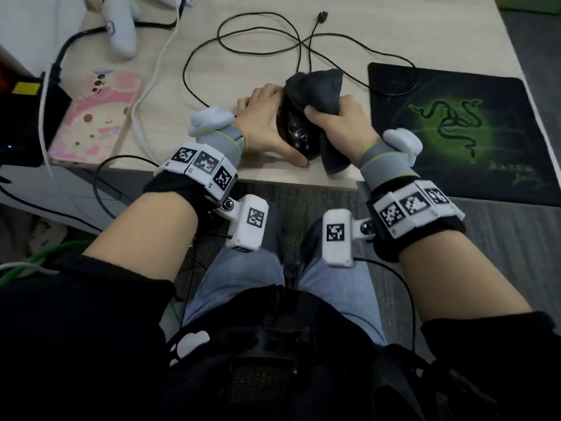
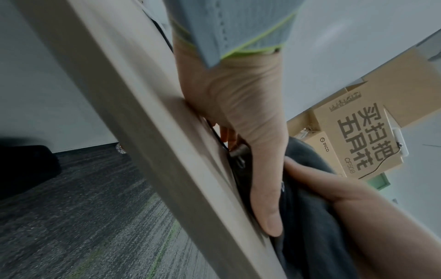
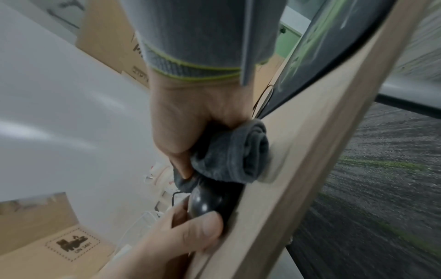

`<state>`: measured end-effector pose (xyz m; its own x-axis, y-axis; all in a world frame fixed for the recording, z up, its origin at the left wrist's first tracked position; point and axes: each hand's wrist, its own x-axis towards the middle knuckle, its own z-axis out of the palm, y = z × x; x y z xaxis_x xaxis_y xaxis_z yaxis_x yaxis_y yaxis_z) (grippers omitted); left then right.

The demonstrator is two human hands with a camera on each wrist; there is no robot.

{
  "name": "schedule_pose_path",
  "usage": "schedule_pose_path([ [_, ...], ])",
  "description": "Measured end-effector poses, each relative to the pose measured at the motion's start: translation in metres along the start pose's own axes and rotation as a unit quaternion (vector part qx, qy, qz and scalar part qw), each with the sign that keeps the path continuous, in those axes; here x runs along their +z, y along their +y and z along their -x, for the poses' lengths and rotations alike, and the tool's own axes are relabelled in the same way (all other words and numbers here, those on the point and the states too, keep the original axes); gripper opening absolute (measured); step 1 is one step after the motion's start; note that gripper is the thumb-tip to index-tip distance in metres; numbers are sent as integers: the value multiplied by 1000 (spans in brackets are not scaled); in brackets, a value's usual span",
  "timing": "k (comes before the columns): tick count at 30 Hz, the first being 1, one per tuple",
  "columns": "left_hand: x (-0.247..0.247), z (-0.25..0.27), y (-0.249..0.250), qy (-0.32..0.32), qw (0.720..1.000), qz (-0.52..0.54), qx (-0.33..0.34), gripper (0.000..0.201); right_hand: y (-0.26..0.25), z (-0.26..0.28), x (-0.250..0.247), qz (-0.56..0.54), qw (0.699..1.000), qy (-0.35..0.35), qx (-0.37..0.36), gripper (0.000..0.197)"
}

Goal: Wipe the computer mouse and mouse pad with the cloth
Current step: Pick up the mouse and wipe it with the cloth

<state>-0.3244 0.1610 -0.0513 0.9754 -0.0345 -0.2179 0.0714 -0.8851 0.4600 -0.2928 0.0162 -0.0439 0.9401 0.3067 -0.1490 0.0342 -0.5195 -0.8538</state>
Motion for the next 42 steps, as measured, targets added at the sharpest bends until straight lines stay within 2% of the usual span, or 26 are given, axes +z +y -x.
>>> schedule_pose_path([
  [2, 0, 1, 1, 11, 1000, 17, -12, 128, 6, 13, -7, -57, 998, -19, 5, 11],
  [3, 1, 2, 2, 15, 999, 23, -18, 127, 10, 21, -10, -77, 997, -24, 6, 10],
  [5, 1, 2, 2, 27, 999, 29, -22, 129, 13, 30, -12, -86, 996, -31, 4, 19],
  [7, 2, 2, 1, 29, 999, 33, -28, 130, 14, 31, -8, -66, 997, -41, -13, 12],
  [10, 4, -1, 2, 27, 999, 18, -31, 135, 6, 20, 1, -18, 998, -45, -40, 17],
  [15, 6, -3, 0, 31, 999, 0, -14, 134, 5, -10, 2, 3, 1000, -12, -6, 27],
  [18, 6, -3, -2, 43, 999, 13, -15, 130, 1, 0, 0, 6, 1000, -27, -7, 13],
  [23, 8, -3, -7, 74, 995, 63, -6, 127, 13, 26, -4, -33, 999, -8, -21, 17],
  [26, 17, -2, -11, 92, 992, 81, 30, 121, 20, 40, -7, -53, 999, -5, 4, 29],
  [28, 24, -2, -16, 105, 990, 80, 46, 121, 18, 48, -12, -53, 998, 3, 15, 27],
  [30, 24, -2, -17, 101, 992, 60, 50, 125, 14, 50, -17, -81, 995, 47, 41, 15],
  [31, 22, -3, -17, 92, 994, 46, 46, 127, 14, 48, -20, -118, 988, 76, 59, 18],
  [33, 18, -5, -13, 76, 996, 4, 38, 130, 10, 47, -27, -210, 965, 141, 76, 25],
  [36, 10, -10, -3, 63, 995, -71, 31, 117, -1, 40, -36, -305, 926, 211, 68, 19],
  [38, 5, -14, 2, 43, 992, -113, 21, 117, -8, 34, -39, -315, 920, 222, 69, 14],
  [40, 0, -17, 8, 20, 987, -157, 15, 121, -13, 28, -39, -303, 927, 213, 59, 11],
  [42, -4, -19, 14, 4, 980, -199, 12, 120, -16, 28, -36, -293, 935, 192, 60, 16],
])
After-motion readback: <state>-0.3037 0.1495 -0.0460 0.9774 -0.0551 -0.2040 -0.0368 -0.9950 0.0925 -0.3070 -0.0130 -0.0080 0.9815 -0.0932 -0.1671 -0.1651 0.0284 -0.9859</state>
